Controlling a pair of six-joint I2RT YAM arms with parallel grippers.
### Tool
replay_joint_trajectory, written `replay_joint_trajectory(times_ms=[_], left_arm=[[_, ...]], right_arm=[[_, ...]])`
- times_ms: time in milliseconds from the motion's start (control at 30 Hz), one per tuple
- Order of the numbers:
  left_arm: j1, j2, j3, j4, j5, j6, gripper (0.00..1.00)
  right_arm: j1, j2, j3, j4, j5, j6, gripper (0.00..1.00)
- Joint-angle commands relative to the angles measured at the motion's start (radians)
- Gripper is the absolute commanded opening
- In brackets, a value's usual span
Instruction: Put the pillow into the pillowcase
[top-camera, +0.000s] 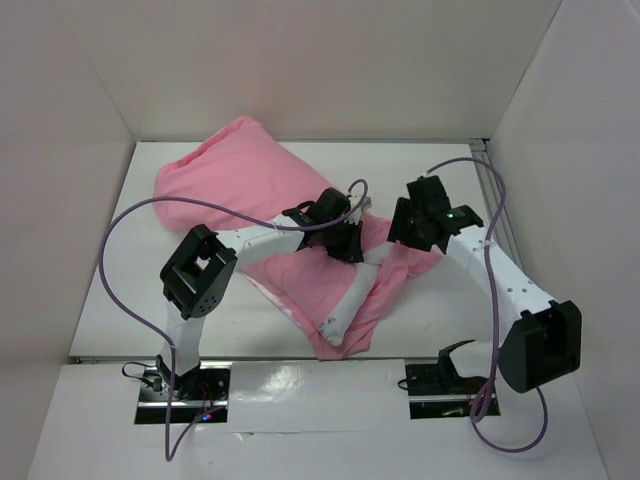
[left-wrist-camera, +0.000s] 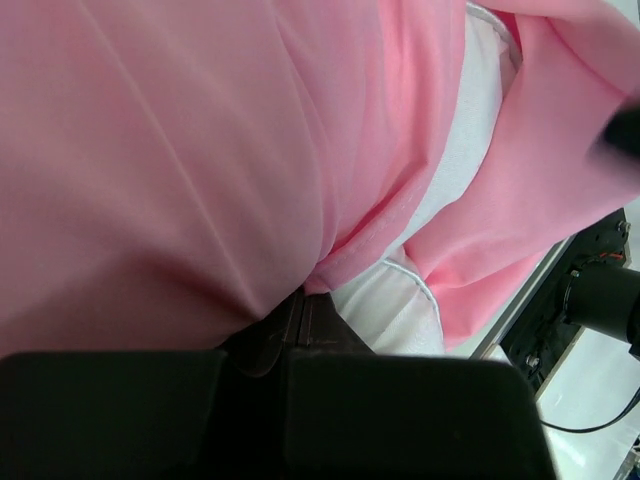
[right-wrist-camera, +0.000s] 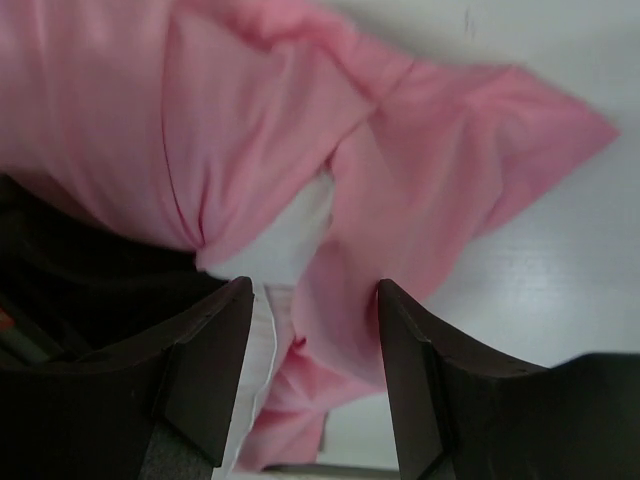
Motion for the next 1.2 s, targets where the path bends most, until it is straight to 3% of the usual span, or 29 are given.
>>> replay_joint_trajectory(times_ms=[0,200,467,533,600,633,667,967,1033,1100,1167], left_arm=[[-0.010,0.099,-0.100,-0.293,-0.029,-0.022,0.00],[-0.010,0.099,-0.100,-0.284,-0.029,-0.022,0.00],[-0.010,0.108,-0.109,-0.275,-0.019,-0.022,0.00],[-0.010,0.108,-0.109,-0.275,-0.019,-0.022,0.00],[-0.010,0.108,-0.109,-0.266,-0.019,-0.022,0.00],[-0.010,0.108,-0.109,-0.266,-0.019,-0.022,0.00],[-0.010,0.108,-0.118,-0.266,-0.019,-0.022,0.00],[-0.001,0.151,-0.118,-0.266,-0.028,-0.012,0.00],[-0.001,0.160,-0.118,-0.266,-0.019,0.007,0.00],[-0.001,0.169,-0.129,-0.266,-0.005,0.007,0.00],[-0.001,0.170,-0.158,-0.256,0.006,0.007,0.00]], right_arm=[[0.095,-0.051,-0.023,-0.072,0.116,0.074,0.61],[0.228,0.058,-0.035,-0.100,0.282,0.160,0.61],[0.275,0.173,-0.035,-0.150,0.440,0.257,0.57],[0.275,0.183,-0.035,-0.159,0.455,0.269,0.46],[0.275,0.183,-0.026,-0.184,0.481,0.289,0.26],[0.275,0.164,-0.016,-0.195,0.481,0.311,0.07],[0.275,0.151,-0.016,-0.213,0.497,0.320,0.02],[0.287,-0.033,0.078,-0.261,0.576,0.355,0.00],[0.287,-0.076,0.078,-0.169,0.578,0.307,0.00],[0.278,-0.179,0.044,-0.022,0.487,0.248,0.00],[0.278,-0.243,-0.009,0.212,0.405,0.181,0.00]])
